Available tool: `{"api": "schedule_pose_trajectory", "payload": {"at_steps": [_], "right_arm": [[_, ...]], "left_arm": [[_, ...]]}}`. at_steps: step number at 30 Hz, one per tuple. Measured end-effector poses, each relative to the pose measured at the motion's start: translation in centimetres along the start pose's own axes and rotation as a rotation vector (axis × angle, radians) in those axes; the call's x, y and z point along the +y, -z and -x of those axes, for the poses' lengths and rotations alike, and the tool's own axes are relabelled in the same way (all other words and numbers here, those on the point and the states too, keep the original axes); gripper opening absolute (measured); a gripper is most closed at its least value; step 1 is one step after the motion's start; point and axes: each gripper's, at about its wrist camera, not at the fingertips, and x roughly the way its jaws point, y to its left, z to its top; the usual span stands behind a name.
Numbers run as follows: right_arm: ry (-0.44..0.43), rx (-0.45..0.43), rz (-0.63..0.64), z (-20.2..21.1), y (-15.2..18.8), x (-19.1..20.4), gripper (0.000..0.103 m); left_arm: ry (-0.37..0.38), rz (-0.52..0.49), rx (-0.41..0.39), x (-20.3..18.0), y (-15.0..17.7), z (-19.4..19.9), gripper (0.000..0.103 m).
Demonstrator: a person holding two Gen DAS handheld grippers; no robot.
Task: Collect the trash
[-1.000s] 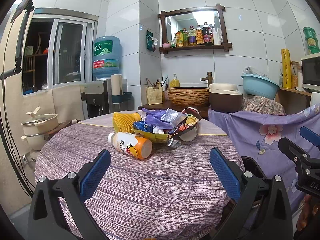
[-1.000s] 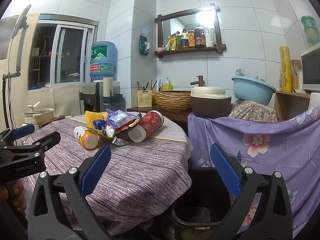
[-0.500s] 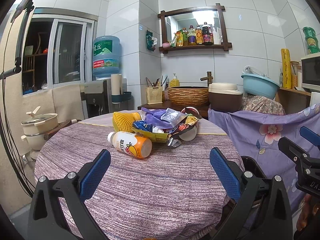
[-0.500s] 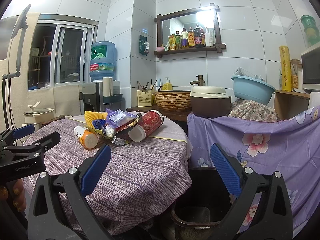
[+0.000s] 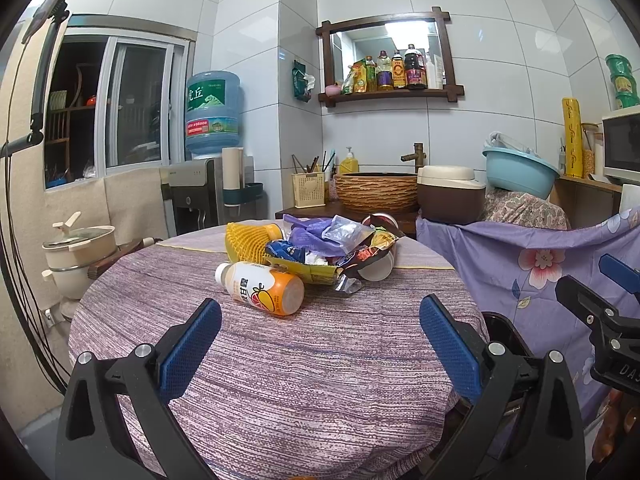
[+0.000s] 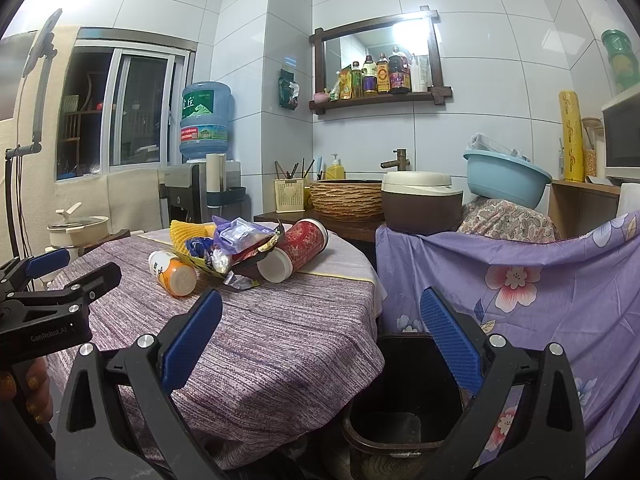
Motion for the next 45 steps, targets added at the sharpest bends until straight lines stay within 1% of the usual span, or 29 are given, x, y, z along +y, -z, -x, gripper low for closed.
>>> {"api": "schedule_pose_trajectory", "payload": {"at_steps": [33,34,38,39,41,43,45], "right_arm": [[-0.002,0.008,0.001,0.1,0.1,0.3,0.098],[-0.005,0.011,0.001,-0.5,0.9,0.5,0.098],[-0.021,0.047,0.012,-1.5,1.3,0.7,0.098],[-0.027,0.062,0.016,-1.9,1.4,0.8,0.098],[-0.041,0.089,0.023,-2.6,1.5,0.8,0.098],[-0.061,0.122,0.030,-3.5,1.6,0.9,0.098],[-0.085,0.159,0.035,-4.6,1.8,1.2,0.098]], "left_arm": [[-0.001,-0.002,0.002,-0.2,0.0,0.2,0.098],[-0.002,-0.003,0.002,-0.2,0.1,0.2,0.098],[0.002,-0.015,0.017,-0.1,0.3,-0.1,0.098],[0.007,-0.014,0.026,-0.2,1.5,-0.8,0.098],[0.018,-0.012,0.044,0.0,1.7,-1.1,0.098],[0.034,-0.014,0.077,0.3,2.2,-1.6,0.098],[0.034,-0.014,0.110,0.8,2.3,-2.1,0.098]]}}
